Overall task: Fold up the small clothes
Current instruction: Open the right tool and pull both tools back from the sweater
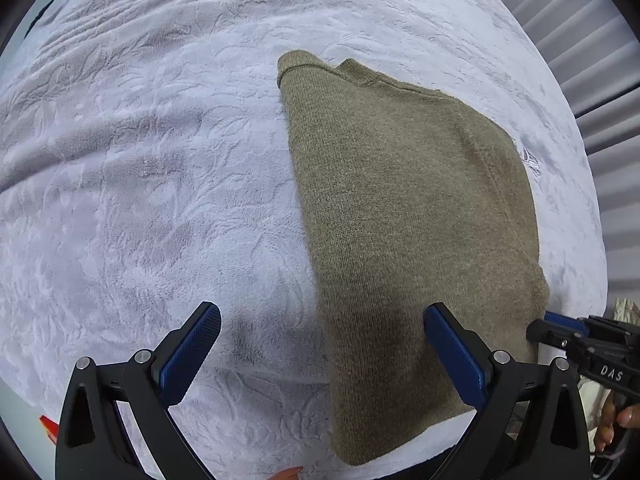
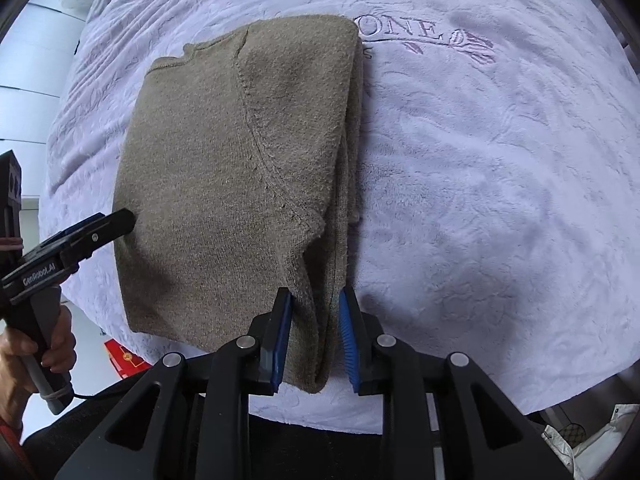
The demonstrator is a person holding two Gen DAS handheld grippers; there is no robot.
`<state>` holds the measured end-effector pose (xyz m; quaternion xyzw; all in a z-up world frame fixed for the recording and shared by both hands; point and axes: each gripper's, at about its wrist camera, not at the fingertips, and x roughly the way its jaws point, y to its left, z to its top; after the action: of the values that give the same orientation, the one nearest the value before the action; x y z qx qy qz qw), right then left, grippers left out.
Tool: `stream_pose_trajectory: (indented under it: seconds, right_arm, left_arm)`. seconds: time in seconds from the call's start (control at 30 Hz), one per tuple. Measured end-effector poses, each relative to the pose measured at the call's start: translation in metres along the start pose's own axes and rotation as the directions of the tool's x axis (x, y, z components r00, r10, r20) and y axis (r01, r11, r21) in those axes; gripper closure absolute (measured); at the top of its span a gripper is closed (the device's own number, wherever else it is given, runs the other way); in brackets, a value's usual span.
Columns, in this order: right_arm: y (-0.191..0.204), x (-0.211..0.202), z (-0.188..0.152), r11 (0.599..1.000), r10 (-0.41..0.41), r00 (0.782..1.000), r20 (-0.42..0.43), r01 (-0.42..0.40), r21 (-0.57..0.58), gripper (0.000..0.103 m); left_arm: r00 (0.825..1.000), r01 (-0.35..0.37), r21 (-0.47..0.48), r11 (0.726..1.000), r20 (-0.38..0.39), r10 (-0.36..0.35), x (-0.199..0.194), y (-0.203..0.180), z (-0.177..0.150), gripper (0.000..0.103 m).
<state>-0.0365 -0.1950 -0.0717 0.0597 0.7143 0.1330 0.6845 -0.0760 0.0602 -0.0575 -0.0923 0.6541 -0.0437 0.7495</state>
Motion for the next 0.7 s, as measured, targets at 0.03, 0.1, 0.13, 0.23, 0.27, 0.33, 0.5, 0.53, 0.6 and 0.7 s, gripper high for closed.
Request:
stream_pose_trajectory:
  seconds: [0.03,0.1,0.13,0.23,0.27,0.33,0.5,0.53,0.6,0.7]
  right_arm:
    - [0.000,-0.002,0.001,1.000,0.000,1.000,0.006,0.000,0.006,0.075]
    - [-0.003,-0.008,0.003,1.000,0.003,1.000,0.019,-0.004,0.016,0.066]
    - [-0.003,-0.011,0.004,1.000,0.003,1.000,0.029,-0.004,0.023,0.059]
    - [0.000,-0.020,0.009,0.999,0.003,0.998,0.057,-0.005,0.033,0.043]
    - [0.001,-0.023,0.012,0.999,0.004,0.998,0.063,-0.006,0.033,0.042]
    - [0.004,-0.028,0.016,1.000,-0.002,0.997,0.077,0.000,0.030,0.036]
    - [0.022,-0.037,0.025,1.000,-0.010,0.993,0.117,0.008,0.016,0.023]
    - [0.026,-0.039,0.026,1.000,-0.020,0.992,0.123,0.019,0.011,0.022]
    - [0.031,-0.041,0.028,0.999,-0.033,0.991,0.131,0.032,0.004,0.017]
    - [0.036,-0.044,0.030,0.999,-0.041,0.988,0.149,0.042,-0.006,0.015]
  left_arm:
    - [1.000,-0.002,0.002,1.000,0.000,0.002,-0.002,0.000,0.000,0.001]
    - [1.000,-0.004,-0.001,1.000,-0.005,0.004,-0.008,0.004,-0.001,0.001]
    - [1.000,-0.006,-0.004,1.000,-0.006,0.006,-0.011,0.005,-0.003,0.001]
    - [0.999,-0.037,0.003,0.999,-0.005,0.037,-0.020,0.006,-0.002,0.001]
    - [0.999,-0.050,0.006,0.999,0.001,0.050,-0.023,0.004,-0.002,0.001]
    - [0.997,-0.070,0.008,0.998,0.016,0.070,-0.029,0.003,0.000,0.001]
    - [0.995,-0.090,-0.020,0.996,0.037,0.091,-0.039,-0.002,0.008,0.001]
    - [0.994,-0.099,-0.019,0.995,0.037,0.100,-0.040,-0.002,0.009,0.001]
    - [0.993,-0.107,-0.013,0.994,0.040,0.108,-0.042,-0.003,0.008,0.001]
    - [0.993,-0.110,-0.012,0.994,0.040,0.110,-0.043,-0.005,0.008,0.001]
